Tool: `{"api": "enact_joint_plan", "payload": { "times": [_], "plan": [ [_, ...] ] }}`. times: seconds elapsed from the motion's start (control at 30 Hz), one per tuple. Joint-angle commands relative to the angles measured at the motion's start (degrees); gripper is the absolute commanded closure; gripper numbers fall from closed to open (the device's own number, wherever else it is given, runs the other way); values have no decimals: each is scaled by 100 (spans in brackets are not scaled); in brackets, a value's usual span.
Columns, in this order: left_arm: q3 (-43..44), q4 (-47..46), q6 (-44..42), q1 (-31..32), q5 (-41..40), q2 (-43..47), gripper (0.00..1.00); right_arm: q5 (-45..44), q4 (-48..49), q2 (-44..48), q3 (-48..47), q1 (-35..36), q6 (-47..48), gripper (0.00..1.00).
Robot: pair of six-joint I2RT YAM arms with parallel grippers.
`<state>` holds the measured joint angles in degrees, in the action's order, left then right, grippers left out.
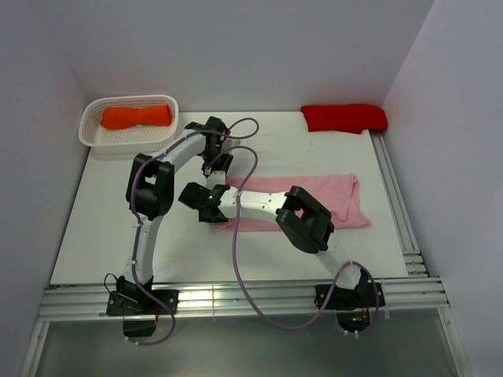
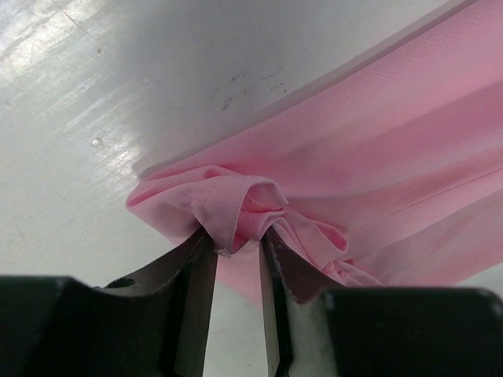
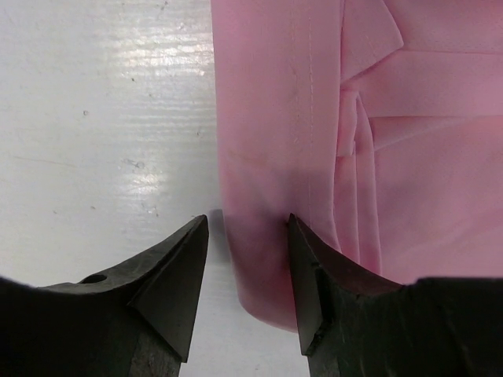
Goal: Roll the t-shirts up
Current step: Roll the tshirt
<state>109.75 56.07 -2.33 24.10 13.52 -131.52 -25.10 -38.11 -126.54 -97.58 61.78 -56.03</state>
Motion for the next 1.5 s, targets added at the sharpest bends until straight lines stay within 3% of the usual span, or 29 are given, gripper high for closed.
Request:
{"api": "enact_joint_plan", "payload": {
  "times": [0.0, 0.2, 0.23, 0.33, 0.4, 0.43, 0.47, 0.8, 1.03, 1.33, 1.47],
  "plan": [
    [239, 0, -31, 42, -25, -110, 66, -65, -523, -107, 19, 124, -128, 48],
    [318, 70, -31, 42, -51, -136, 65, 128, -628, -371, -217, 177, -48, 55],
    [336, 79, -31, 42, -51, -137, 64, 137, -654, -389, -218, 211, -57, 64],
    [354, 79, -31, 42, -95, -137, 62, 243, -541, -380, -69, 238, -75, 76],
    [397, 105, -40, 42, -86, -128, 60, 330, -435, -345, 115, 247, -101, 78],
    [415, 123, -48, 42, -60, -119, 58, 357, -252, -319, 195, 247, -118, 87],
    [424, 106, -48, 42, -34, -102, 55, 383, -119, -284, 404, 247, -136, 89],
    [1038, 395, -251, -116, 546, 197, 31, 1148, 3167, 999, 2655, 71, -434, 94],
    [1277, 606, -286, -484, 1152, 399, 29, 1762, 5573, 1527, 4140, -315, -1269, 97],
    [-321, 203, -611, -1240, 1873, 1260, 31, 2484, 8017, 1264, 5319, -711, -2385, 98],
    [-1226, -70, -874, -1451, 2207, 1384, 31, 2739, 8337, 1053, 5434, -773, -2606, 99]
  ]
}}
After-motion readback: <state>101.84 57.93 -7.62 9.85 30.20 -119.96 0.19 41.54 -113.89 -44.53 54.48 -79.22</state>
